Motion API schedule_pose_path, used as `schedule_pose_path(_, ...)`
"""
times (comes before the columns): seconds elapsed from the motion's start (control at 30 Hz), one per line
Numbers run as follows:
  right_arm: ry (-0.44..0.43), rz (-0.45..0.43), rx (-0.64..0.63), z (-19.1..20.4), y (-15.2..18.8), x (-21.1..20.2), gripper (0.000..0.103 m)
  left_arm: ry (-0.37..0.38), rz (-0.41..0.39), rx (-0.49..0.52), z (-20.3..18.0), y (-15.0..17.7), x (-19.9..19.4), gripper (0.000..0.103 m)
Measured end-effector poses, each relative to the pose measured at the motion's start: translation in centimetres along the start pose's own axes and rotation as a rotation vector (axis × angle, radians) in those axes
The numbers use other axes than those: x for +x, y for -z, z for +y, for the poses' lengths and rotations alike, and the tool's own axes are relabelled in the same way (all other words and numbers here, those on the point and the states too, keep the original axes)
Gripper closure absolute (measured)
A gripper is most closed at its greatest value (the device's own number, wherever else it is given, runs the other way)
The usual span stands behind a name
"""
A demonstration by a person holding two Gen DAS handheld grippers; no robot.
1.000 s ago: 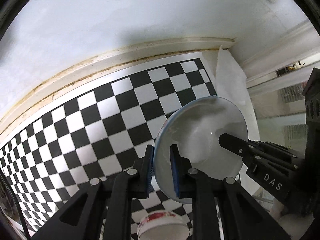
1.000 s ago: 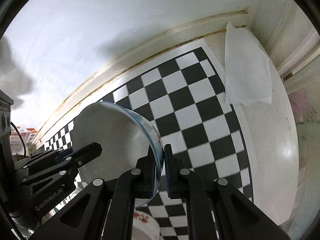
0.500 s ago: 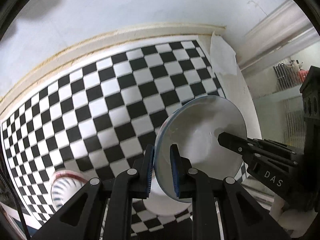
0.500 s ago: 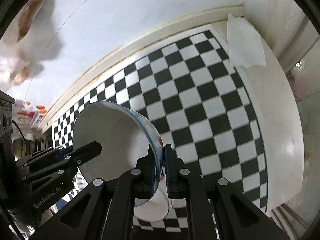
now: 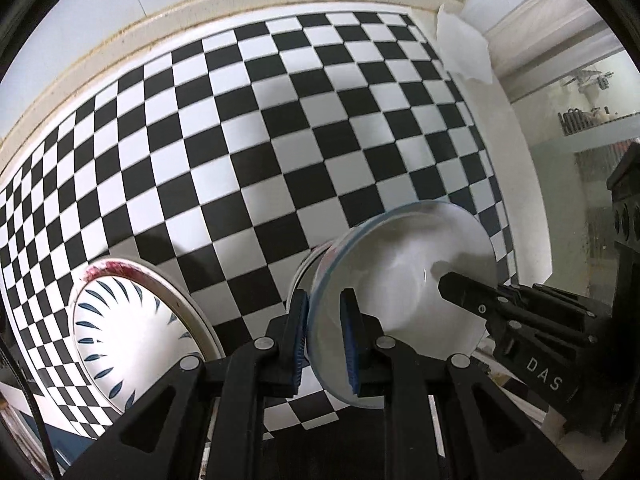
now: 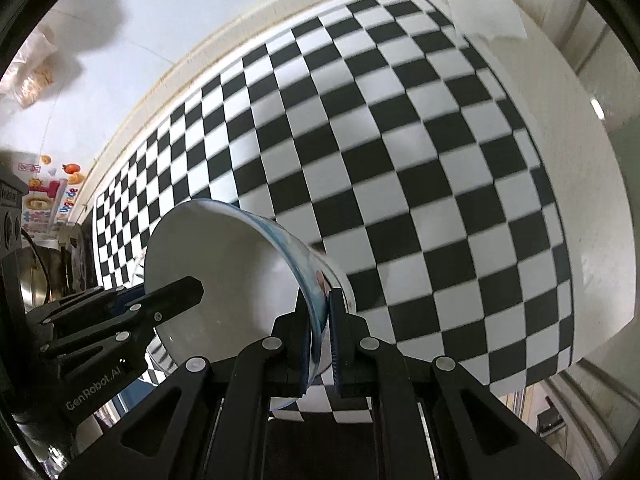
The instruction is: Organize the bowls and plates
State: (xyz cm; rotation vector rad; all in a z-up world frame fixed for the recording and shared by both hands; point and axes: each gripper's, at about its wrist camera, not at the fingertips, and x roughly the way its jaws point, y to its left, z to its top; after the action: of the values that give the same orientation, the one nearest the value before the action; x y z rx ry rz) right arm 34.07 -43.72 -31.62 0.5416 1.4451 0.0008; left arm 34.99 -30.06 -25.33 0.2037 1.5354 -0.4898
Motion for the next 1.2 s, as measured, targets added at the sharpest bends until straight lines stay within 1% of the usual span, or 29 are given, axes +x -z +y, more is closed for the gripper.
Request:
schedule_pose_path(0.17, 0.022, 0.026, -0.014, -0.1, 0.9, 1.4, 0.093, -0.016, 0.022, -0.005, 0.1, 0.4, 1.3, 0.089)
schedule_pose_path(0.4, 0.047, 0.061, -0.036, 0.4, 1.0, 2.7, 0.094, -0.030, 0.041, -0.025, 0.4, 0.7, 2.5, 0.089)
schedule_pose_path(0.6, 0.045, 0.072, -0.049, 0.5, 0.6, 2.9, 0.094, -0.045, 0.033, -0.037, 0.5, 0.8, 2.6, 0.089)
schedule_pose_path(0.9, 0.070, 0.079, -0.072, 1.0, 0.4, 3.0, 0.093, -0.069, 0.029, -0.047, 0.2, 1.1, 2.6, 0.088)
schedule_pose_path(0.97, 0.093, 0.082, -0.082, 1.3, 0.5, 3.1, 0.090, -0.068, 0.031, -0.052, 0.2, 1.1, 2.6, 0.087)
schedule_pose_path(1.03, 0.094, 0.084, -0.084, 1.4, 0.6, 3.1, 0.088, -0.073, 0.030, -0.055, 0.1, 1.1, 2.5, 0.087)
schedule_pose_path(1.2, 0.094, 0.089, -0.083, 1.4, 0.5, 3.1, 0.086, -0.092, 0.027, -0.047, -0.3, 1.2, 2.5, 0.086)
